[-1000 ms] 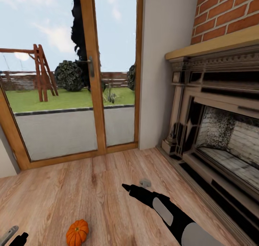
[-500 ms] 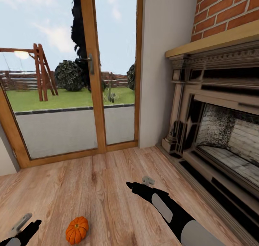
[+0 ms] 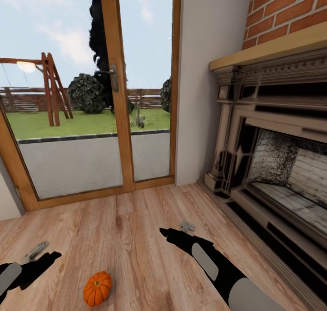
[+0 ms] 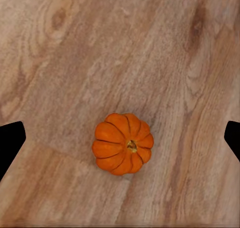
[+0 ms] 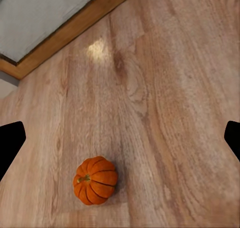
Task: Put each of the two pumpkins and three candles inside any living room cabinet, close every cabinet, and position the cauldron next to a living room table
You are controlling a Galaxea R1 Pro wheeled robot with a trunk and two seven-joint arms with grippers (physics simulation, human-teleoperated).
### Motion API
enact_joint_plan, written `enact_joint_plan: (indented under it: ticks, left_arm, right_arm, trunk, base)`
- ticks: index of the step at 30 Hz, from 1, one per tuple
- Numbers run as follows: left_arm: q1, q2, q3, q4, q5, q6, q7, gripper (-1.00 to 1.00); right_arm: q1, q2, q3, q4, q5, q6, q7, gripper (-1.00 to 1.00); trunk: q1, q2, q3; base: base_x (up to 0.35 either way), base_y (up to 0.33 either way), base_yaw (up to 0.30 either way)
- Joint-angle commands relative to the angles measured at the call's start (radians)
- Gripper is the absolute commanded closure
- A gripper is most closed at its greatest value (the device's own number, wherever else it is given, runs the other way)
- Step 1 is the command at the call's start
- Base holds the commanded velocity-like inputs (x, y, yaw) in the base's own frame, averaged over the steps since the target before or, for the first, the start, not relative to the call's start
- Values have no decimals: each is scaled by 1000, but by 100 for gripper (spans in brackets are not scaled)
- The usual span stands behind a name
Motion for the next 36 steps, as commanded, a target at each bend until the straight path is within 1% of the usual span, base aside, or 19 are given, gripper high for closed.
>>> enact_joint_plan:
  ticks: [1, 6, 8, 10, 13, 18, 21, 22, 24, 25, 27, 29, 30, 33, 35, 36]
  left_arm:
    - [-2, 0, -5, 3, 10, 2, 9, -100]
    - [-7, -20, -9, 51, 7, -3, 6, -100]
    - [-7, -31, -11, 100, 5, -16, -3, -100]
    - [-7, -34, -11, 122, 5, -32, -6, -100]
    - [-7, -37, -12, 133, 4, -47, -8, -100]
    - [-7, -54, -16, 136, 3, -96, -9, -100]
    - [-7, -58, -17, 138, 2, -106, -10, -100]
    - [-7, -59, -17, 138, 3, -109, -11, -100]
    - [-7, -61, -17, 138, 3, -110, -11, -100]
    - [-7, -65, -18, 138, 3, -111, -12, -100]
    - [-7, -74, -21, 138, 2, -111, -12, -100]
    - [-7, -86, -27, 138, -9, -111, -12, -100]
    - [-7, -91, -31, 138, -24, -112, -12, -100]
    - [-7, -99, -33, 137, -44, -113, -12, -100]
    - [-7, -104, -34, 135, -50, -113, -12, -100]
    - [-7, -106, -34, 134, -52, -113, -12, -100]
  right_arm:
    - [-1, -1, 1, -2, -4, 3, 1, -100]
    - [-1, -1, 1, -7, -4, 4, 0, -100]
    - [-1, -1, 1, -7, -4, 5, 0, -100]
    - [-1, 0, 1, -8, -3, 4, 1, -100]
    - [-1, 0, 1, -9, -3, 4, 4, -100]
    - [-1, 1, 8, -12, -1, 4, 6, -100]
    - [-1, 0, 10, -49, 0, 6, 0, -100]
    - [-1, 1, 10, -83, 0, 7, -9, -100]
    - [-1, 2, 10, -108, 0, 8, -30, -100]
    - [-1, 3, 8, -133, 1, 10, -47, -100]
    - [-1, 4, 8, -154, 1, 11, -56, -100]
    - [-4, 4, 8, -168, 1, 11, -61, -100]
    - [-5, 4, 7, -178, 1, 11, -62, -100]
    - [-3, 4, 7, -183, 2, 9, -64, -100]
    - [-3, 4, 8, -180, 9, 3, -65, -100]
    - [-2, 6, 7, -179, 21, -5, -65, -100]
  trunk:
    - [0, 0, -1]
    - [0, 0, -1]
    - [1, -1, -9]
    - [2, -1, -17]
    - [3, -2, -28]
    - [5, -3, -47]
    - [7, -4, -59]
    - [7, -4, -63]
    - [8, -5, -71]
    - [8, -5, -75]
    - [9, -5, -82]
    - [10, -6, -90]
    - [11, -6, -94]
    - [12, -7, -105]
    - [13, -7, -113]
    - [13, -7, -117]
  base:
    - [0, 0, 0]
    - [0, 0, 0]
    - [0, 0, 0]
    - [0, 0, 0]
    - [0, 0, 0]
    - [0, 0, 0]
    - [0, 0, 0]
    - [0, 0, 0]
    - [0, 0, 0]
    - [0, 0, 0]
    - [0, 0, 0]
    - [0, 0, 0]
    - [0, 0, 0]
    - [0, 0, 0]
    - [0, 0, 0]
    - [0, 0, 0]
